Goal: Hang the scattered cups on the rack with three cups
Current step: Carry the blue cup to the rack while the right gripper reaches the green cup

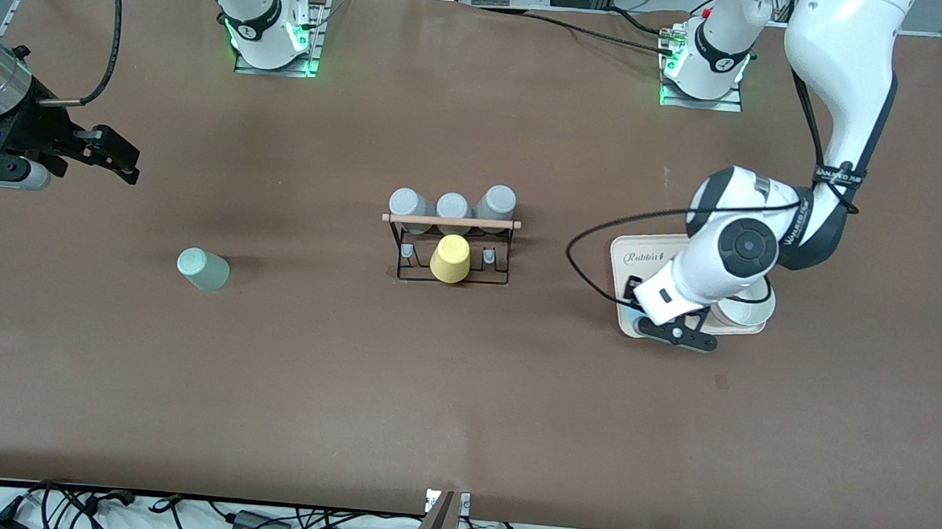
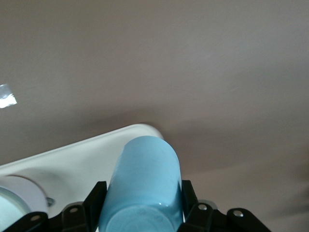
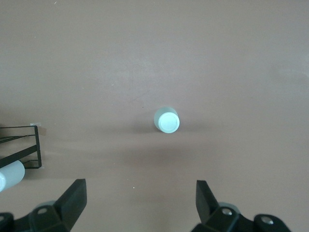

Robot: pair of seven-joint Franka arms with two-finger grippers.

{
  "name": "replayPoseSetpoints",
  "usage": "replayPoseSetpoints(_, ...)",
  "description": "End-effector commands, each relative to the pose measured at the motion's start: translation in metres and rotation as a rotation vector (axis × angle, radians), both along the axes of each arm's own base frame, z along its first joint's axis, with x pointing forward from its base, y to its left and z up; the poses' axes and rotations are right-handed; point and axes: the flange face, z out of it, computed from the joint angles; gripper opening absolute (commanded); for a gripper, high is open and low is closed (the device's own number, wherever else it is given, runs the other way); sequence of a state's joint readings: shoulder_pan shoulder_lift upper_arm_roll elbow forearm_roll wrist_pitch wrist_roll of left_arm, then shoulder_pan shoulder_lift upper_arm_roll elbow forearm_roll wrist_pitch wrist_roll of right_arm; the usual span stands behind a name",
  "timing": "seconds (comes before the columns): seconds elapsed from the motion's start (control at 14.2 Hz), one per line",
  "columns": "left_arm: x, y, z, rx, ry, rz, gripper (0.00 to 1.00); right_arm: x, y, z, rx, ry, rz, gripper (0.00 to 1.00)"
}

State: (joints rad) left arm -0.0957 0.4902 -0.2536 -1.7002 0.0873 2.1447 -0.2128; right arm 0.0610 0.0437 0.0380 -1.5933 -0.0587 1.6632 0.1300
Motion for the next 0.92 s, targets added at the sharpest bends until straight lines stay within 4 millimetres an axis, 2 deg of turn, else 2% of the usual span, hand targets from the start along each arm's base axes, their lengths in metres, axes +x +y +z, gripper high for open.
replayPoseSetpoints(0.0,0.003,-0.052,0.056,-0.031,-0.003,0.081,0.00,0.009,0.000,-0.005,-0.007,0.009,0.010,1.00)
replayPoseSetpoints(0.14,-0.007,-0.100,0.084,-0.091,-0.001,0.170,0.00,0.014,-0.002,-0.017,-0.008,0.025,0.007,1.00)
replayPoseSetpoints(0.28,-0.009,-0.123,0.102,-0.172,0.021,0.277,0.00,0.024,-0.010,-0.038,-0.008,0.052,-0.006,1.00)
replayPoseSetpoints(0.35,-0.017,-0.143,0.106,-0.199,0.041,0.304,0.00,0.028,-0.020,-0.047,-0.009,0.065,-0.010,1.00)
replayPoseSetpoints(0.49,-0.031,-0.182,0.099,-0.201,0.064,0.346,0.00,0.040,-0.026,-0.076,-0.012,0.093,0.016,1.00)
replayPoseSetpoints(0.56,-0.036,-0.193,0.090,-0.192,0.073,0.371,0.00,0.045,-0.027,-0.094,-0.015,0.115,0.018,1.00)
replayPoseSetpoints(0.85,-0.049,-0.220,0.073,-0.188,0.080,0.375,0.00,0.063,-0.046,-0.174,-0.007,0.147,0.051,1.00)
